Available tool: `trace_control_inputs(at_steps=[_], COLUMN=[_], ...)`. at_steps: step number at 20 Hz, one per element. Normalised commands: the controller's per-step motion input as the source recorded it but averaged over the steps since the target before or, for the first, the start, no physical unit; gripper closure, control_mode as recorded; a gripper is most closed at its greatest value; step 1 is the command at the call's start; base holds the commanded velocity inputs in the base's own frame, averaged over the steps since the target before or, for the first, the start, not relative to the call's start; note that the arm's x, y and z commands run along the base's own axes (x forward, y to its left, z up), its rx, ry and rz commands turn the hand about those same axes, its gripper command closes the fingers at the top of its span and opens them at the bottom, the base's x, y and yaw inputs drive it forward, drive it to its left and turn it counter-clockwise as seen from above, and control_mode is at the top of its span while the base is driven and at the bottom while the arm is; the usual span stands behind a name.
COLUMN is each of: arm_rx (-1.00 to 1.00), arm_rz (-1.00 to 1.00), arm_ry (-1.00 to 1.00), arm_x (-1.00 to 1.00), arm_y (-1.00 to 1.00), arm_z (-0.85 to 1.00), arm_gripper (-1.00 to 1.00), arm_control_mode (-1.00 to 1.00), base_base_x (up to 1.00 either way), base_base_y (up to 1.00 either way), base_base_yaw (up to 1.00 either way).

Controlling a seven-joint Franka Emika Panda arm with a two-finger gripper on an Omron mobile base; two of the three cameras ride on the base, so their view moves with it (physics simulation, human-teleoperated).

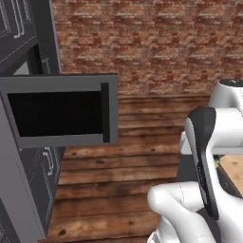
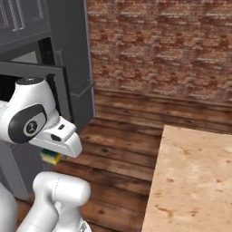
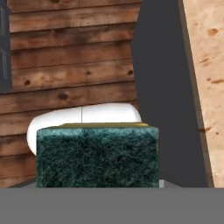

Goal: Place the sponge inside the microwave to prepare for sanitizing.

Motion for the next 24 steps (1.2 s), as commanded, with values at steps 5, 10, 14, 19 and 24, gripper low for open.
trace_control_inputs(at_steps=[5,10,14,19,24], arm_rx=[0.0,0.0,0.0,0.0,0.0], arm_rz=[0.0,0.0,0.0,0.0,0.0], arm_ry=[0.0,0.0,0.0,0.0,0.0], arm_x=[0.0,0.0,0.0,0.0,0.0], arm_y=[0.0,0.0,0.0,0.0,0.0], arm_z=[0.0,0.0,0.0,0.0,0.0], arm_gripper=[1.0,1.0,1.0,1.0,1.0], arm_control_mode=[1.0,1.0,1.0,1.0,1.0], base_base_x=[0.32,0.46,0.59,0.71,0.9], base_base_y=[-0.5,-0.12,-0.11,-0.29,-0.34], base_base_yaw=[0.09,-0.02,0.01,0.06,0.06])
